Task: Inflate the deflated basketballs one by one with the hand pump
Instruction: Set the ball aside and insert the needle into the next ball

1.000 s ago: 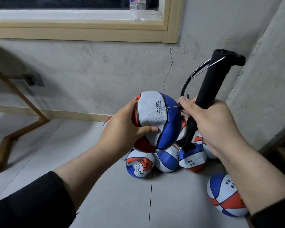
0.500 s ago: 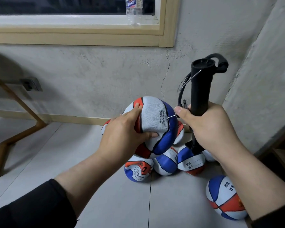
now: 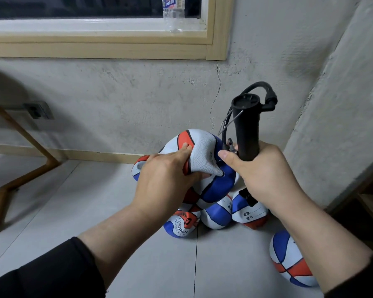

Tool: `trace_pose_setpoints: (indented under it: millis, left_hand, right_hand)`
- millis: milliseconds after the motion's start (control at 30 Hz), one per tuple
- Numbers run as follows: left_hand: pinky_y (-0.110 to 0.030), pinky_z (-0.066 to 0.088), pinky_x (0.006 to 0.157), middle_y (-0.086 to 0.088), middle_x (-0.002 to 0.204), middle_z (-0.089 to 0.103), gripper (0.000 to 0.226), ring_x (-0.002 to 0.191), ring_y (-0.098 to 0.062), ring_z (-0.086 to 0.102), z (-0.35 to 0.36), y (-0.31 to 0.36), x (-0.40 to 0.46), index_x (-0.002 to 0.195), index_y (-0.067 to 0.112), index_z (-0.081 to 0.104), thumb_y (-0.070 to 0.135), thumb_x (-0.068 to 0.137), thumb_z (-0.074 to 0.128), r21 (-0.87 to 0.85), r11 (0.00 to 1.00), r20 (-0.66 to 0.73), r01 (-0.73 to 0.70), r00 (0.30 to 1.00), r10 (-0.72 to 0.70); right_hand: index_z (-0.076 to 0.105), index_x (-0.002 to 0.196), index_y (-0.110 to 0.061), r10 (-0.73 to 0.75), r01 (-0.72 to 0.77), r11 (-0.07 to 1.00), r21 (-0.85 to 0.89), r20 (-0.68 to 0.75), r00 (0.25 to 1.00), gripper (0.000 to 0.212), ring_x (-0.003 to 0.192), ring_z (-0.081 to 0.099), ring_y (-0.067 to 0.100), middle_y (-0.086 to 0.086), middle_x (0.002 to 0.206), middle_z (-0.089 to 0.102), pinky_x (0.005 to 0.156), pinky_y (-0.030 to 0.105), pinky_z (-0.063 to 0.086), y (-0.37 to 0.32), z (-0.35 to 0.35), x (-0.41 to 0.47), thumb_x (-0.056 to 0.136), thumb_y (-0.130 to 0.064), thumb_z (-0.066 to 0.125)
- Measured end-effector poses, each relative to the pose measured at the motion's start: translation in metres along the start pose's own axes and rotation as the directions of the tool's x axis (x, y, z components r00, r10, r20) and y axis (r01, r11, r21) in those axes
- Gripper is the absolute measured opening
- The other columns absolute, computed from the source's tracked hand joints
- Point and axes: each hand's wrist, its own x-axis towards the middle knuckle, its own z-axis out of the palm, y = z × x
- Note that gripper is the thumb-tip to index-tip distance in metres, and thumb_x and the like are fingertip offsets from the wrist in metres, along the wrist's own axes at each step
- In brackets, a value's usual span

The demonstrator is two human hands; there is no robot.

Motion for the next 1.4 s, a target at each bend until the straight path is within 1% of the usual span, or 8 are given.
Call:
trace_pose_setpoints:
  millis: [133, 300, 467, 600, 933, 1100, 1267, 1400]
  left_hand:
    - [-0.01, 0.015, 0.055, 0.003, 0.053, 0.061, 0.049, 0.046, -0.024, 0.053, 0.002, 0.002, -0.001, 0.084, 0.025, 0.08, 0.061, 0.083, 0.047, -0.01, 0.998, -0.03, -0.066, 0.997, 0.066]
    - [-0.033, 0.033, 0.058, 0.0, 0.069, 0.067, 0.057, 0.065, -0.026, 0.059, 0.001, 0.002, 0.003, 0.104, 0.033, 0.077, 0.077, 0.087, 0.045, 0.084, 0.995, 0.165, 0.057, 0.984, -0.07]
    - [-0.039, 0.049, 0.068, -0.001, 0.079, 0.067, 0.05, 0.074, -0.024, 0.059, -0.002, 0.003, 0.007, 0.109, 0.032, 0.072, 0.074, 0.091, 0.05, 0.182, 0.977, 0.308, 0.113, 0.937, -0.166]
    - [-0.037, 0.043, 0.064, 0.001, 0.07, 0.054, 0.051, 0.071, -0.025, 0.052, -0.005, 0.006, 0.009, 0.102, 0.027, 0.072, 0.072, 0.093, 0.051, 0.214, 0.97, 0.32, 0.113, 0.93, -0.179]
    - [-0.036, 0.027, 0.057, 0.0, 0.062, 0.043, 0.062, 0.062, -0.024, 0.044, -0.01, 0.013, 0.01, 0.067, 0.018, 0.038, 0.071, 0.098, 0.045, 0.284, 0.956, 0.357, 0.072, 0.918, -0.175]
    - [-0.034, 0.022, 0.053, 0.002, 0.064, 0.036, 0.042, 0.065, -0.024, 0.044, -0.004, 0.009, 0.006, 0.078, 0.02, 0.06, 0.056, 0.101, 0.055, 0.275, 0.961, 0.329, 0.008, 0.939, -0.102]
    - [-0.016, -0.002, 0.051, 0.005, 0.048, 0.022, 0.047, 0.04, -0.021, 0.022, 0.0, 0.006, 0.003, 0.045, 0.018, 0.049, 0.04, 0.067, 0.084, 0.146, 0.988, 0.212, -0.044, 0.977, 0.012]
    - [-0.02, 0.01, 0.046, 0.001, 0.043, 0.031, 0.044, 0.038, -0.023, 0.026, 0.001, 0.002, 0.001, 0.045, 0.015, 0.053, 0.025, 0.062, 0.092, 0.123, 0.99, 0.215, -0.065, 0.976, 0.038]
  right_hand:
    - [0.064, 0.076, -0.019, 0.019, -0.019, 1.0, -0.008, 0.026, 0.999, 0.031, 0.041, 0.047, 0.006, -0.001, 0.058, 0.057, 0.04, 0.016, 0.036, 0.001, 0.003, -0.002, 0.083, -0.042, 0.082]
    - [0.061, 0.071, -0.017, 0.044, -0.046, 0.999, 0.017, 0.071, 0.997, 0.036, 0.04, 0.04, 0.006, -0.009, 0.044, 0.048, 0.044, 0.021, 0.036, 0.006, 0.0, -0.001, 0.083, -0.045, 0.081]
    - [0.07, 0.083, -0.009, 0.018, -0.023, 0.994, 0.11, 0.044, 0.999, 0.051, 0.063, 0.062, 0.029, 0.008, 0.065, 0.069, 0.067, 0.044, 0.056, 0.011, -0.01, 0.006, 0.079, -0.06, 0.075]
    - [0.071, 0.087, -0.007, -0.059, 0.058, 0.996, 0.064, 0.018, 0.998, 0.07, 0.062, 0.061, 0.028, 0.015, 0.07, 0.068, 0.065, 0.046, 0.056, 0.003, -0.015, 0.003, 0.068, -0.074, 0.066]
    - [0.064, 0.082, -0.011, -0.076, 0.075, 0.997, -0.009, -0.05, 0.996, 0.032, 0.048, 0.057, 0.011, 0.015, 0.072, 0.067, 0.042, 0.015, 0.042, -0.007, -0.015, -0.001, 0.086, -0.039, 0.079]
    - [0.065, 0.078, -0.016, -0.053, 0.053, 0.999, -0.005, 0.001, 0.999, 0.028, 0.056, 0.058, 0.017, 0.007, 0.067, 0.066, 0.054, 0.031, 0.045, -0.001, -0.005, 0.0, 0.085, -0.039, 0.08]
    - [0.063, 0.078, -0.015, -0.011, 0.01, 0.999, 0.04, 0.028, 1.0, 0.03, 0.054, 0.05, 0.018, 0.003, 0.06, 0.058, 0.051, 0.027, 0.044, 0.006, -0.001, 0.0, 0.086, -0.039, 0.08]
    - [0.064, 0.079, -0.017, 0.01, -0.011, 1.0, 0.022, 0.065, 0.998, 0.028, 0.052, 0.045, 0.013, 0.001, 0.062, 0.056, 0.046, 0.019, 0.038, 0.006, 0.002, -0.001, 0.085, -0.039, 0.08]
